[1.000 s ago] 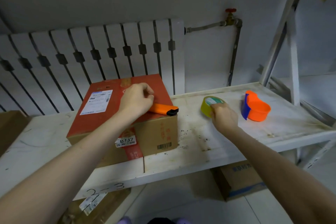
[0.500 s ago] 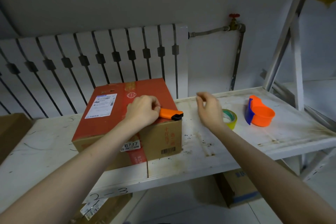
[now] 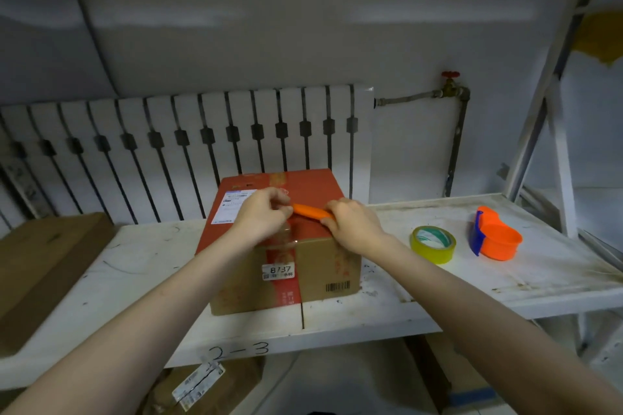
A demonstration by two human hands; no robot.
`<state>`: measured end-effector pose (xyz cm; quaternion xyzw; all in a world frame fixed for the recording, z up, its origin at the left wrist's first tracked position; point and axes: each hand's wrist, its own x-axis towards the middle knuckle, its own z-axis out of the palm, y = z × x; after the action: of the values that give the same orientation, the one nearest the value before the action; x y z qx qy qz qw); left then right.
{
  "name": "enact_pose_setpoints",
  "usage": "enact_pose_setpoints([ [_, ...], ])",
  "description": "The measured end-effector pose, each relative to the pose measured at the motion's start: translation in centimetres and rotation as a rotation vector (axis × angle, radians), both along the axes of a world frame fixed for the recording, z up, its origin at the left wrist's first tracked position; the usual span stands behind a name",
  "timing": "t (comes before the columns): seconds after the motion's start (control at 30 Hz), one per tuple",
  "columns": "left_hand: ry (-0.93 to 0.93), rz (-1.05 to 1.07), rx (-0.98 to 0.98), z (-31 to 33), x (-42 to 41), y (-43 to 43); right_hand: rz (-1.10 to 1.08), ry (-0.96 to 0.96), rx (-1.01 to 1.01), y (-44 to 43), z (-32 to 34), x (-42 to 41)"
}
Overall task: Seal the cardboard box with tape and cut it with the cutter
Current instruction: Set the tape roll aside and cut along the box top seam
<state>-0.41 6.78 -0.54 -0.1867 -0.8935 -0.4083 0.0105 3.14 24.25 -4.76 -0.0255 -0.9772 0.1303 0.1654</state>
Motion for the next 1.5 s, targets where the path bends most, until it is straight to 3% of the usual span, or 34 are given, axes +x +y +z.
enact_pose_setpoints([
  [0.07, -0.106, 0.002, 0.083, -0.1, 0.3, -0.7, -0.008, 0.018, -0.263, -0.7, 0.4, 0.4],
  [0.23, -0.393, -0.032, 0.396, 0.6, 2.3, -1.3, 0.103, -0.028, -1.258, -4.9, 3.2, 3.7],
  [0.33, -0.455, -0.135, 0.572, 1.5, 3.9, -1.4, 0.146, -0.081, -1.478, -7.4, 3.7, 5.7],
  [0.53, -0.384, -0.257, 0.739, 2.4, 6.7, -1.9, 0.139, -0.026, -1.473, -10.0, 4.5, 8.1],
  [0.83, -0.434, -0.213, 0.855, 2.5, 8.0, -2.9, 0.27, 0.021, -1.445, -11.4, 4.4, 9.0],
  [1.1, -0.474, -0.13, 0.835, 2.7, 8.1, -3.4, 0.456, -0.139, -1.56, -11.2, 4.1, 8.6],
  [1.5, -0.61, -0.054, 0.891, 2.7, 8.3, -3.0, 0.559, -0.238, -1.585, -9.8, 3.3, 7.7],
])
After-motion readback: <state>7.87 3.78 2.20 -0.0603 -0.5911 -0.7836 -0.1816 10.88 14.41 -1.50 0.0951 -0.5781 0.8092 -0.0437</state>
